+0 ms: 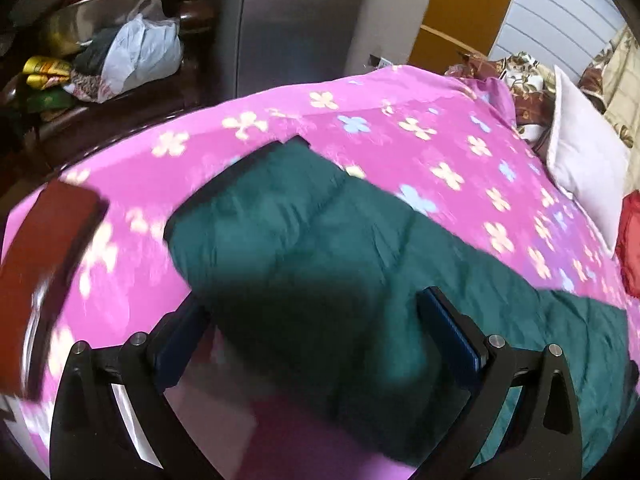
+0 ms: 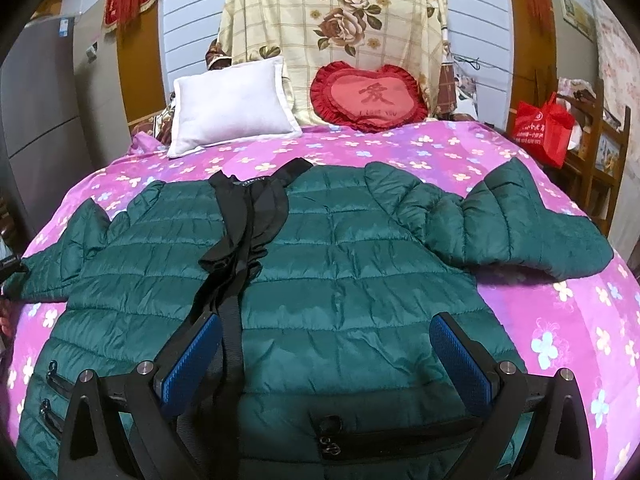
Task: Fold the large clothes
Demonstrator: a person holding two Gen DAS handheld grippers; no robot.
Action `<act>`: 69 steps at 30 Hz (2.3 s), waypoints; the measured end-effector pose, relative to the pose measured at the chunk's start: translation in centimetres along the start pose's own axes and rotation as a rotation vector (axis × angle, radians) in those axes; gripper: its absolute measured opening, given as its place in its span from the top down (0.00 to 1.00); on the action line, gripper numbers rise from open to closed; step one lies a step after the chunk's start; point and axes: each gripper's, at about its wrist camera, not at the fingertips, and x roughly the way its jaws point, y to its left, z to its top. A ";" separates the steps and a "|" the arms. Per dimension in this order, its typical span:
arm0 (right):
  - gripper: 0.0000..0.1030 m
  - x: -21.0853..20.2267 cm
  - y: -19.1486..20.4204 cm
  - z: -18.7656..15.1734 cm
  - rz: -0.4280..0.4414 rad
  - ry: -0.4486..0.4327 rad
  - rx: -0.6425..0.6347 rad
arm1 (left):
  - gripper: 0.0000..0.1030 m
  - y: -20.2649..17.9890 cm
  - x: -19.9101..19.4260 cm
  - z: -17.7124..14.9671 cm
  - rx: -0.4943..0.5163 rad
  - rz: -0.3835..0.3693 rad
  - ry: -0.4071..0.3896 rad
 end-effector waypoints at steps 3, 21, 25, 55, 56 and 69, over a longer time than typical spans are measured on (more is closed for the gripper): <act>0.00 -0.2 0.3 0.2 -0.003 -0.008 -0.012 | 0.02 -0.6 1.2 1.0 0.038 -0.021 0.046; 0.00 -1.1 -0.3 0.8 -0.016 -0.021 0.009 | 0.88 -4.5 -6.5 -0.6 0.069 -0.356 -0.186; 0.00 -1.2 -1.7 0.7 -0.069 -0.006 0.023 | 0.88 -7.1 -9.2 -1.0 0.119 -0.373 -0.203; 0.00 -2.1 -11.8 -2.0 -0.190 0.183 0.143 | 0.89 -41.2 -22.5 -16.8 0.409 -0.928 0.097; 0.00 -2.2 -12.0 -2.1 -0.191 0.184 0.145 | 0.89 -41.6 -21.3 -17.7 0.384 -0.937 0.140; 0.00 -2.3 -13.4 -2.0 -0.172 0.193 0.181 | 0.41 -42.7 -15.6 -23.8 0.381 -0.921 0.389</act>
